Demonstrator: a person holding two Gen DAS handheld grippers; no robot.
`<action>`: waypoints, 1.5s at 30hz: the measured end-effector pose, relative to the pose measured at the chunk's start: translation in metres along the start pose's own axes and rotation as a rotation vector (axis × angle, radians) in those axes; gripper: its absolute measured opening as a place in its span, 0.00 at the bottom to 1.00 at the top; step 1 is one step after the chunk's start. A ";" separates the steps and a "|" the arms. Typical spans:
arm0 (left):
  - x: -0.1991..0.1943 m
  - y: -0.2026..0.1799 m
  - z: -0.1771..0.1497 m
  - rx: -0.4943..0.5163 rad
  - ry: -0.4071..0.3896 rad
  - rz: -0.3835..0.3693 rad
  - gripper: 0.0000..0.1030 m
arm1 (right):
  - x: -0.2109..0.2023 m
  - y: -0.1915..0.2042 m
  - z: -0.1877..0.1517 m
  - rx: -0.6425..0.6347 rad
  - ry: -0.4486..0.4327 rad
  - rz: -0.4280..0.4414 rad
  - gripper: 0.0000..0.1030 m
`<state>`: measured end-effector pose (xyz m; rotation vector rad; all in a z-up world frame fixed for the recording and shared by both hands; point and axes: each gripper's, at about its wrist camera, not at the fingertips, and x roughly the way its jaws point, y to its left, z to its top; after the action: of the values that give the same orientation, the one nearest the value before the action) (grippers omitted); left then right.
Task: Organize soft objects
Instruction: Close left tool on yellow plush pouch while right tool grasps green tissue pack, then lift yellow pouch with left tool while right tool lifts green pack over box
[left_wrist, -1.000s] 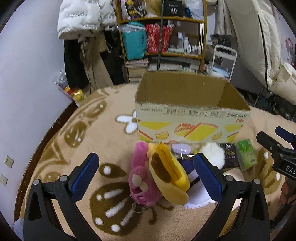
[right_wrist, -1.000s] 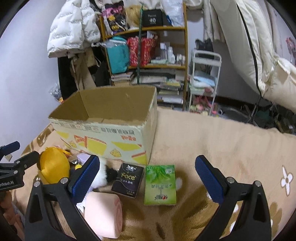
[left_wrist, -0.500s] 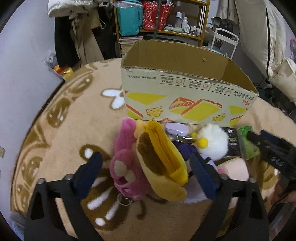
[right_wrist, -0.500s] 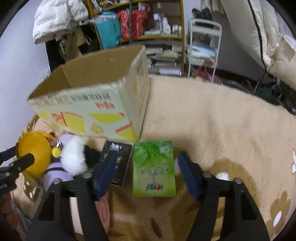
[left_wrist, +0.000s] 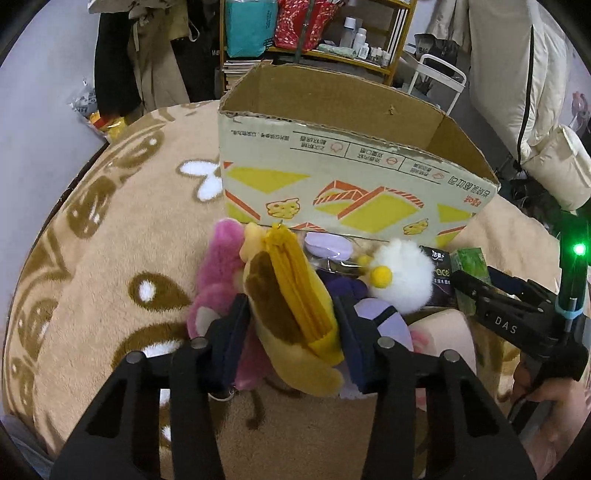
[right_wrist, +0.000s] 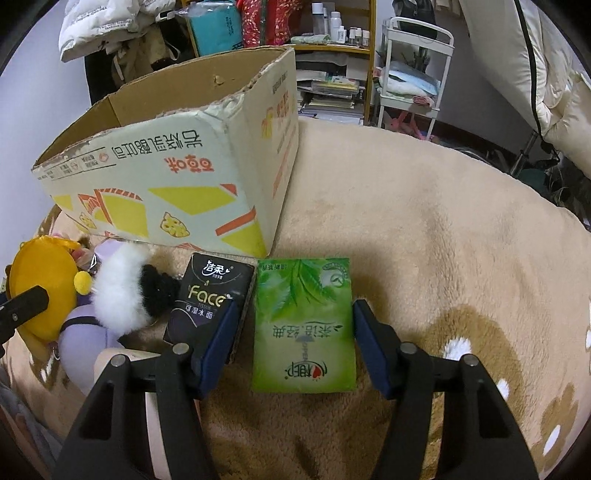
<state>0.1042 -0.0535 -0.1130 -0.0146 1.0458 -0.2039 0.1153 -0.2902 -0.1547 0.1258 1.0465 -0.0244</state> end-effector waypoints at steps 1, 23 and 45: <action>0.000 0.000 0.000 0.000 -0.002 0.001 0.44 | 0.000 0.000 0.000 0.001 0.002 0.001 0.64; -0.013 -0.022 -0.013 0.129 -0.116 0.131 0.35 | 0.003 0.001 0.007 -0.011 0.012 0.024 0.53; -0.120 -0.023 -0.037 0.135 -0.497 0.168 0.35 | -0.127 0.041 -0.006 -0.107 -0.430 0.095 0.53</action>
<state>0.0105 -0.0521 -0.0259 0.1387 0.5328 -0.1088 0.0500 -0.2534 -0.0441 0.0682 0.6103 0.0872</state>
